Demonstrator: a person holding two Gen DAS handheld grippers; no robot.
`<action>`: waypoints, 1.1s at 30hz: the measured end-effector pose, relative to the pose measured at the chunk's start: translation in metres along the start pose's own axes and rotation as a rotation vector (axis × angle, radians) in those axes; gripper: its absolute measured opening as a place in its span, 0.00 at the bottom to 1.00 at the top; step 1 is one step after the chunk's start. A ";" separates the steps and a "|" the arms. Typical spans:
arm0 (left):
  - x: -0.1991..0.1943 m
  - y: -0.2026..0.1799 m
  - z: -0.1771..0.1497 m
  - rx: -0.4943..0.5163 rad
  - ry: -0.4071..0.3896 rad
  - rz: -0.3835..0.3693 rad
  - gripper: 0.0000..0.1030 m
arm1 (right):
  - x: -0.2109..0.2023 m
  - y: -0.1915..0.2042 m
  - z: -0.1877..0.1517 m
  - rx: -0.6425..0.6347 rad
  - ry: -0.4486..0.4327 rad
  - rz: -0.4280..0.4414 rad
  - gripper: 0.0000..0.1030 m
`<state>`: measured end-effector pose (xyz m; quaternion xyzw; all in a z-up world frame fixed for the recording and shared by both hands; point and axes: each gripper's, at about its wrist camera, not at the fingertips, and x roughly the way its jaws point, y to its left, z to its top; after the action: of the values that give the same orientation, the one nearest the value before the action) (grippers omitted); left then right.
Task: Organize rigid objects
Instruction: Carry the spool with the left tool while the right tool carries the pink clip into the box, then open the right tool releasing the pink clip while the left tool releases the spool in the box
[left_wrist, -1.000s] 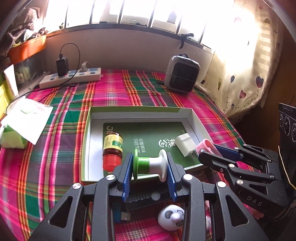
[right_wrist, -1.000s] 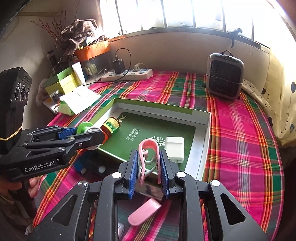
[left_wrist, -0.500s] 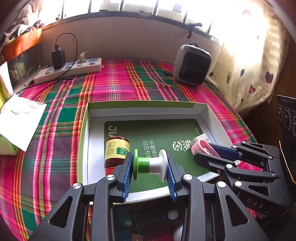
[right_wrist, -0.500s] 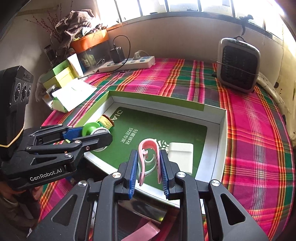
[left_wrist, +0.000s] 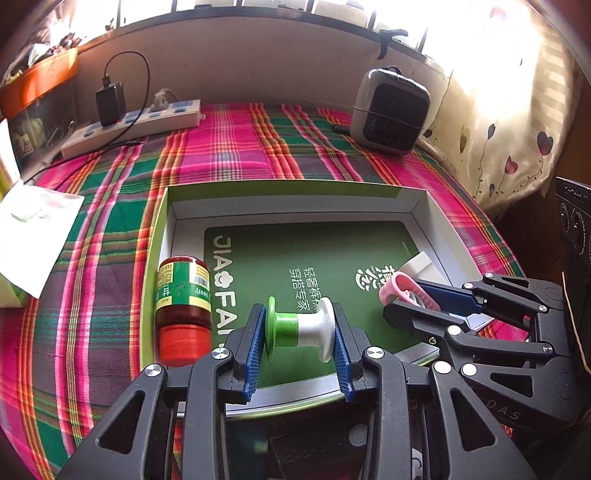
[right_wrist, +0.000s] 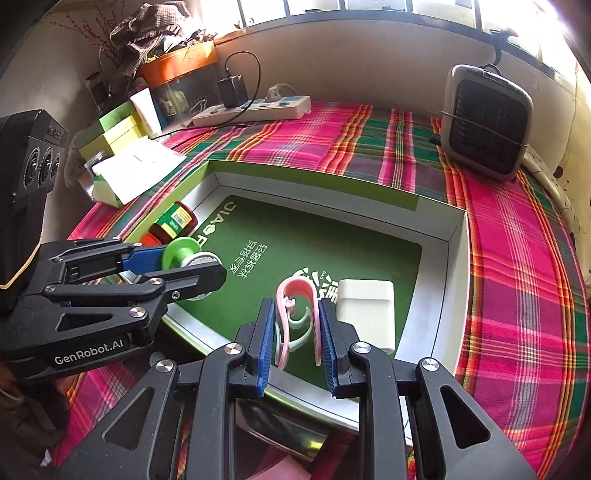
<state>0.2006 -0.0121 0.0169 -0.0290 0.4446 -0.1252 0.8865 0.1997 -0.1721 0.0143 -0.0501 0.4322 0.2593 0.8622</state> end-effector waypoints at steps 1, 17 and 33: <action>0.001 0.000 0.000 0.003 0.001 0.000 0.32 | 0.000 0.000 0.000 -0.001 -0.001 -0.002 0.24; 0.004 -0.001 -0.001 0.005 0.014 0.005 0.32 | 0.001 0.002 0.000 -0.015 0.002 -0.022 0.24; -0.013 -0.001 -0.005 -0.008 -0.017 0.001 0.35 | -0.010 0.001 -0.003 0.009 -0.032 -0.016 0.34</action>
<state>0.1887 -0.0099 0.0246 -0.0333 0.4376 -0.1227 0.8901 0.1924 -0.1756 0.0203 -0.0456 0.4191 0.2510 0.8714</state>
